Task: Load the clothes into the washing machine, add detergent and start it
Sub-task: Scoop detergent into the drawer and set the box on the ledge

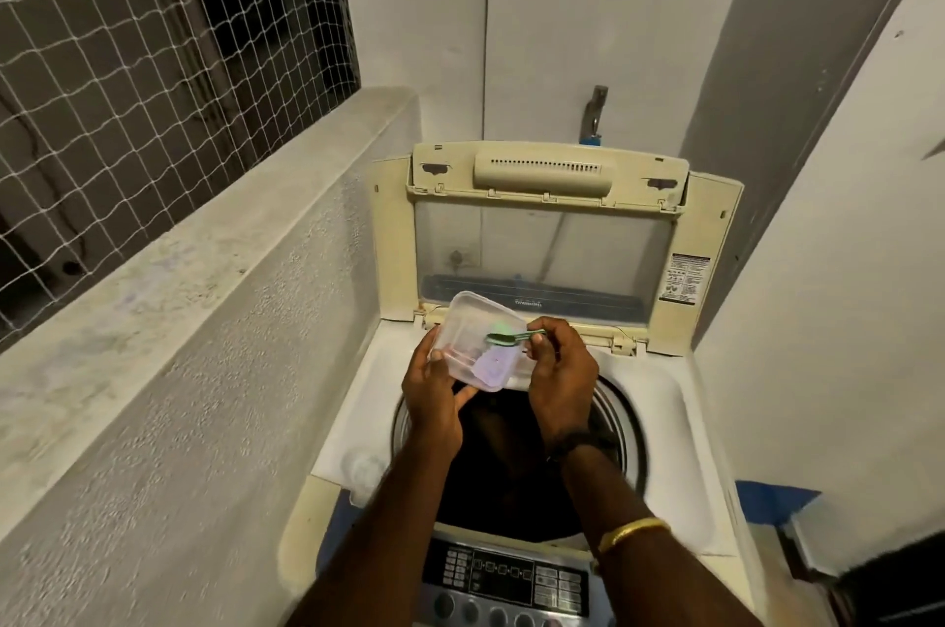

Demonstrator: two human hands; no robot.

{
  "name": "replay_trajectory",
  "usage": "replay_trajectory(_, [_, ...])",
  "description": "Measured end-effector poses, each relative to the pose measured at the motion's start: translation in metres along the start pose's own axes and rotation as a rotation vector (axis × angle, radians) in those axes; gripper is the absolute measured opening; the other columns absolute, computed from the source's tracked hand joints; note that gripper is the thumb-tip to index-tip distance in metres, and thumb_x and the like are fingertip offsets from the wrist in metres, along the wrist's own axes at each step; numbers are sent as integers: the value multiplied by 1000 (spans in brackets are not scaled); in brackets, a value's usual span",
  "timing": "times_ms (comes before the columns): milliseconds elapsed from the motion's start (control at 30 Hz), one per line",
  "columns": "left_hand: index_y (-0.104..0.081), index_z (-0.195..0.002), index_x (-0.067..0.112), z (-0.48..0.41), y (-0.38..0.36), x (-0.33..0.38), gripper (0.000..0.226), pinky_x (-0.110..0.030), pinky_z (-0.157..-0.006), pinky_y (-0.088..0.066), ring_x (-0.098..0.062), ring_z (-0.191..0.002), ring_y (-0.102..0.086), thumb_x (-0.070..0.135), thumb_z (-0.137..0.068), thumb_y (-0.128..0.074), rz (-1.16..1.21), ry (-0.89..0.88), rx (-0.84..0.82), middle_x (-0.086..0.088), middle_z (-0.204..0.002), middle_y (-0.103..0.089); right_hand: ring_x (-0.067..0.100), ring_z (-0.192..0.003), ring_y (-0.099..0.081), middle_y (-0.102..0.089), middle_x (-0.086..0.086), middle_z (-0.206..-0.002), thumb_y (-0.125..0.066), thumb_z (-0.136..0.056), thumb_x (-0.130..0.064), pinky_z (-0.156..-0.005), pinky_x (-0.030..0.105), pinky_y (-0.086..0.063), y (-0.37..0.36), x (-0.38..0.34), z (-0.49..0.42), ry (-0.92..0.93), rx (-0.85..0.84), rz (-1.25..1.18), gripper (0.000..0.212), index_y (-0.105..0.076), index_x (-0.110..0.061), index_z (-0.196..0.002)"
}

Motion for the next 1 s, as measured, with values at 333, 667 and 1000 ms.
replay_trajectory(333, [-61, -126, 27, -23, -2, 7, 26, -52, -81, -59, -32, -117, -58, 22, -102, -50, -196, -46, -83, -3, -131, -58, 11, -87, -57, -67, 0, -96, -57, -91, 5, -81, 5, -40, -8, 7, -14, 120, -9, 203, 21, -70, -9, -99])
replay_trajectory(667, [-57, -131, 35, -34, 5, 3, 30, -50, -80, -60, -33, -118, -58, 33, -101, -50, -430, 55, -115, -2, -139, -56, 15, -83, -64, -70, -2, -92, -51, -90, 7, -77, 20, -51, -3, 37, 7, 7, -78, 194, 29, -69, -14, -97])
replay_trajectory(1000, [-58, -133, 24, -33, 0, 2, 32, -43, -71, -62, -32, -109, -64, 25, -102, -51, -331, 153, -60, -7, -131, -61, 10, -70, -65, -68, -8, -72, -49, -97, -22, -70, 31, -55, -7, 50, 30, -95, -95, 197, 17, -65, -25, -90])
Point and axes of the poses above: each hand's wrist, its own z-axis away from the middle knuckle, its own y-axis out of the back of the hand, x = y × z, the point moved 2 cm from there along -z, towards the middle knuckle
